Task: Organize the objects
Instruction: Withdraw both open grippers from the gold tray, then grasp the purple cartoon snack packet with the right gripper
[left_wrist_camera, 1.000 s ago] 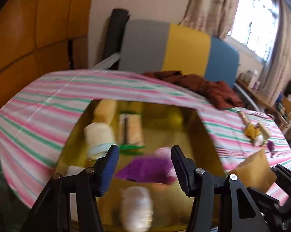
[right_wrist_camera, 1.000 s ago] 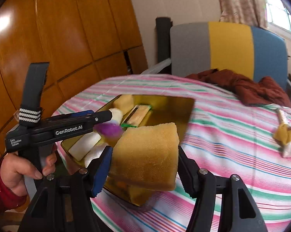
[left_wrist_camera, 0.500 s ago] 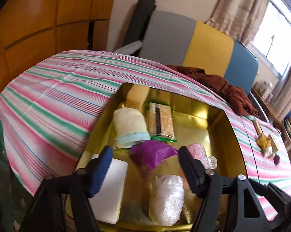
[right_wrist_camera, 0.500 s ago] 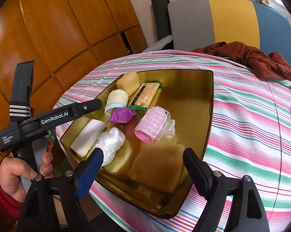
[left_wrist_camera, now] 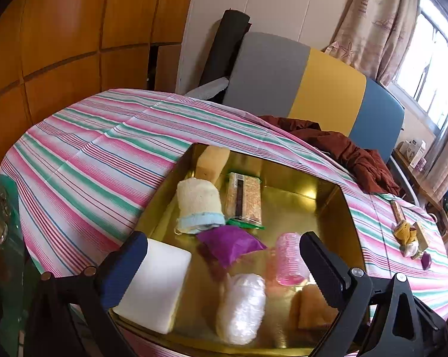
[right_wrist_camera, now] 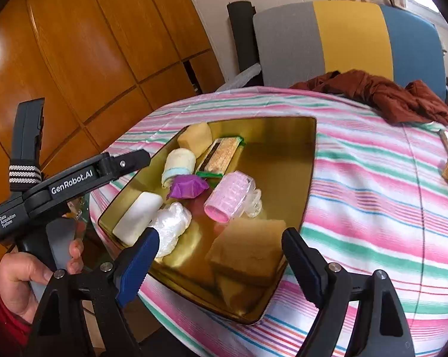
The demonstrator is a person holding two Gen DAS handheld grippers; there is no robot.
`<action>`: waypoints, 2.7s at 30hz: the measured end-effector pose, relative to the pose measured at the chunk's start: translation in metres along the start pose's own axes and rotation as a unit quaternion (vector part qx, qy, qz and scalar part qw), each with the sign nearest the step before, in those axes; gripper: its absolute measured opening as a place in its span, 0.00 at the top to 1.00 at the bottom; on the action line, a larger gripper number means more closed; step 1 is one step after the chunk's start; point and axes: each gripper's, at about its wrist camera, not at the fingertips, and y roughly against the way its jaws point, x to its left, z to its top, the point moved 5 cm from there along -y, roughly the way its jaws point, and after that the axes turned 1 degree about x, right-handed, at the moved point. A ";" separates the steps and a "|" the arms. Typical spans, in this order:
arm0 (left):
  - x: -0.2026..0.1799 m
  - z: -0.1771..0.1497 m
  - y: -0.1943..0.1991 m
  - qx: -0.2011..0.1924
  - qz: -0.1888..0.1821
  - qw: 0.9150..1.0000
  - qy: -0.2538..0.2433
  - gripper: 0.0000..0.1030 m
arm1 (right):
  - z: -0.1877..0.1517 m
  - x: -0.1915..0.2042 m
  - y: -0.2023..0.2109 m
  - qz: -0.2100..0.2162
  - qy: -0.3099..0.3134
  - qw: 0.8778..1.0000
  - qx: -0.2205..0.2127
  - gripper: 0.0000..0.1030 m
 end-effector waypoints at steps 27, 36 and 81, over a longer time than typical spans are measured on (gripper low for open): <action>-0.152 -0.034 0.018 0.025 -0.090 0.987 -0.128 0.00 | -0.011 -0.138 0.081 -0.105 -0.120 0.985 -0.071 0.17; -0.211 -0.066 0.013 0.058 -0.115 0.975 -0.182 0.00 | -0.040 -0.201 0.100 -0.154 -0.163 0.973 -0.062 0.17; -0.311 -0.136 -0.032 0.143 -0.135 0.937 -0.287 0.00 | -0.035 -0.465 0.158 -0.325 -0.223 0.918 -0.049 0.43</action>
